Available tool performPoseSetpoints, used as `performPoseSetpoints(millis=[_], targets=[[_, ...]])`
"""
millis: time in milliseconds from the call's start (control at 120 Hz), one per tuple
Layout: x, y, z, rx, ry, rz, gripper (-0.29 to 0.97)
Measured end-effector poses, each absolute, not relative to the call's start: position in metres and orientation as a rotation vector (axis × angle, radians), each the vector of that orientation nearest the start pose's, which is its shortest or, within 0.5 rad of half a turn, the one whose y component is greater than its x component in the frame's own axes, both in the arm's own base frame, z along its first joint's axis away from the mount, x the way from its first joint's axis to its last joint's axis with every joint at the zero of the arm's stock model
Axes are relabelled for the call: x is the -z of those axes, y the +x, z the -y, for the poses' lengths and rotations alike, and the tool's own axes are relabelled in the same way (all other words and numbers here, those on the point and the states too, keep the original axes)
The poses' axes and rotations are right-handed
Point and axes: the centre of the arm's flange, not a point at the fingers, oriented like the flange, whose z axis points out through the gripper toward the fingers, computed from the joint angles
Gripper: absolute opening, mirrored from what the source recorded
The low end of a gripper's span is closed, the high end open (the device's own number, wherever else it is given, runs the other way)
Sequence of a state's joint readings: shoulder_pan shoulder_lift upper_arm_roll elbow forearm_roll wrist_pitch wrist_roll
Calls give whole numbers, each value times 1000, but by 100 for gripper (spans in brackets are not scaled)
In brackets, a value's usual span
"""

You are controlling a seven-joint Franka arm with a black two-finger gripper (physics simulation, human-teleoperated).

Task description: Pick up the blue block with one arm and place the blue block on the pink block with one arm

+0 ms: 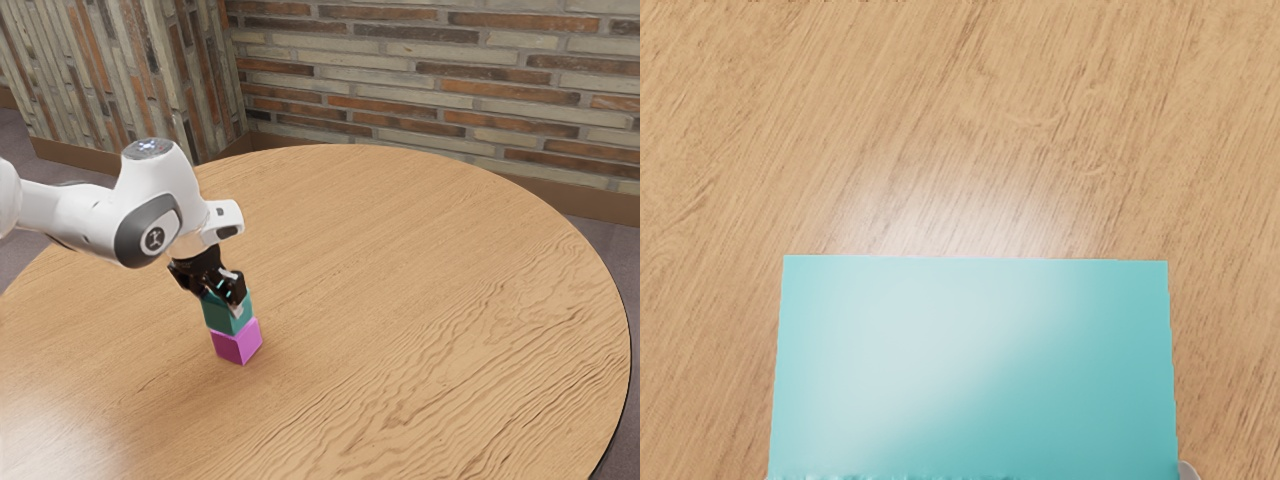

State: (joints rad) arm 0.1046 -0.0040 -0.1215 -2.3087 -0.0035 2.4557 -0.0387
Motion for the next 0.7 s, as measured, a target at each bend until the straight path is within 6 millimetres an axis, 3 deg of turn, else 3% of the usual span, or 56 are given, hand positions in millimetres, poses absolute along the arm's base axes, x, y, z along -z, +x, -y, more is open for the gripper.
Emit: performPoseSetpoints(millis=[458, 700], targets=[[-362, 534, -7, 254, -3133, 95, 25], [-364, 534, 0, 258, -3148, 65, 51]])
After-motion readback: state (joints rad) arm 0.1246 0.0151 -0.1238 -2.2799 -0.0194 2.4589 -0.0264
